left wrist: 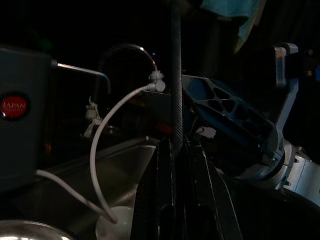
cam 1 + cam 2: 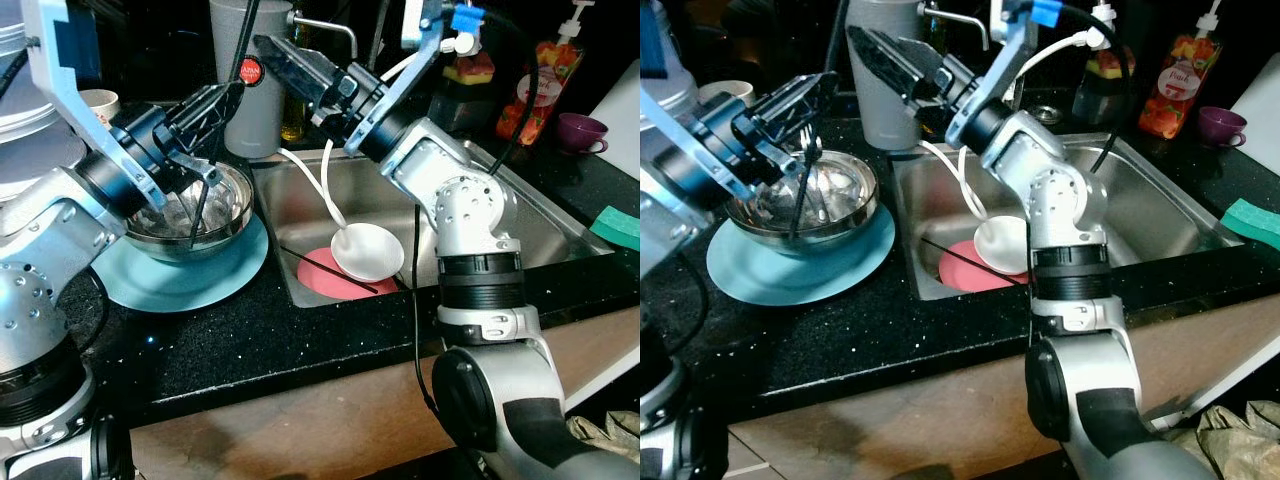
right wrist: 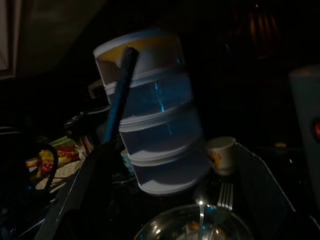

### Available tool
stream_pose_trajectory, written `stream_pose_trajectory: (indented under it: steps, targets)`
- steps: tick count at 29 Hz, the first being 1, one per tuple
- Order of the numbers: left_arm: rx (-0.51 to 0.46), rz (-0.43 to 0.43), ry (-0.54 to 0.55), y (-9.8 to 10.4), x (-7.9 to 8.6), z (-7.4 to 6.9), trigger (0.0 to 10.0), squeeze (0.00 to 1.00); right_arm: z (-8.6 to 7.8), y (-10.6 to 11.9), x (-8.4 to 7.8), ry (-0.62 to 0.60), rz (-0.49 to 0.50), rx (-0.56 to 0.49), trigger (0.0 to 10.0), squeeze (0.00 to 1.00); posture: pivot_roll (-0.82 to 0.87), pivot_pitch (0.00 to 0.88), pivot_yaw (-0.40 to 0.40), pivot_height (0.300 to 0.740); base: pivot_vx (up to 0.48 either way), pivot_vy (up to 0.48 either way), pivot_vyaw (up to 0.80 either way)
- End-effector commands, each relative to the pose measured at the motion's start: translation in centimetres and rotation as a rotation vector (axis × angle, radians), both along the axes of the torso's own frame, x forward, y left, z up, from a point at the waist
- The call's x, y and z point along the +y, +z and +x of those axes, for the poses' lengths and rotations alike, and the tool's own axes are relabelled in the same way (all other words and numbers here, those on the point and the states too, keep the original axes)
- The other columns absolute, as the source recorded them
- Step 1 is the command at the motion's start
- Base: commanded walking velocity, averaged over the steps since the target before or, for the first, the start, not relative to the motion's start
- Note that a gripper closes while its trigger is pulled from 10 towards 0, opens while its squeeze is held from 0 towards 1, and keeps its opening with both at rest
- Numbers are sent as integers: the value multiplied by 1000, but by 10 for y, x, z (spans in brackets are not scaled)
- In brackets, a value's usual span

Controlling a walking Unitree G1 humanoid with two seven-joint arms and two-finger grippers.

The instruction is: Kitchen organization

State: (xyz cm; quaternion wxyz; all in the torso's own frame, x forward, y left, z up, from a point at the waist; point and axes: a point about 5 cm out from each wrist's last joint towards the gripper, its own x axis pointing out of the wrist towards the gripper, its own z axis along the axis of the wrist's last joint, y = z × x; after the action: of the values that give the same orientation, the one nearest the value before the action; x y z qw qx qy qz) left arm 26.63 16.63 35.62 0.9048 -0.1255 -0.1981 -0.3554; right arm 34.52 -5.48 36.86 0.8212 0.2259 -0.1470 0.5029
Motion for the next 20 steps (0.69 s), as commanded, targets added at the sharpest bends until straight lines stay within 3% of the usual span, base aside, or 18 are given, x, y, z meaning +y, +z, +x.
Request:
stream_pose_trajectory:
  steps: [1, 12, 20]
  targets:
    - [26, 48, -42, -7, -10, -1, 0, 0, -6, 3, 5, 30, -3, -15, 10000, 0, 40, 108, -66, 740, 0, 0, 0]
    - [8, 87, -27, -6, -13, -3, 0, 0, -7, -4, 8, 3, -76, -12, 10000, 0, 43, 109, -65, 740, 0, 0, 0]
    - [5, 47, 33, -5, -8, -1, 0, 0, -6, -2, 4, 9, -28, 19, 10000, 0, 43, 109, -65, 740, 0, 0, 0]
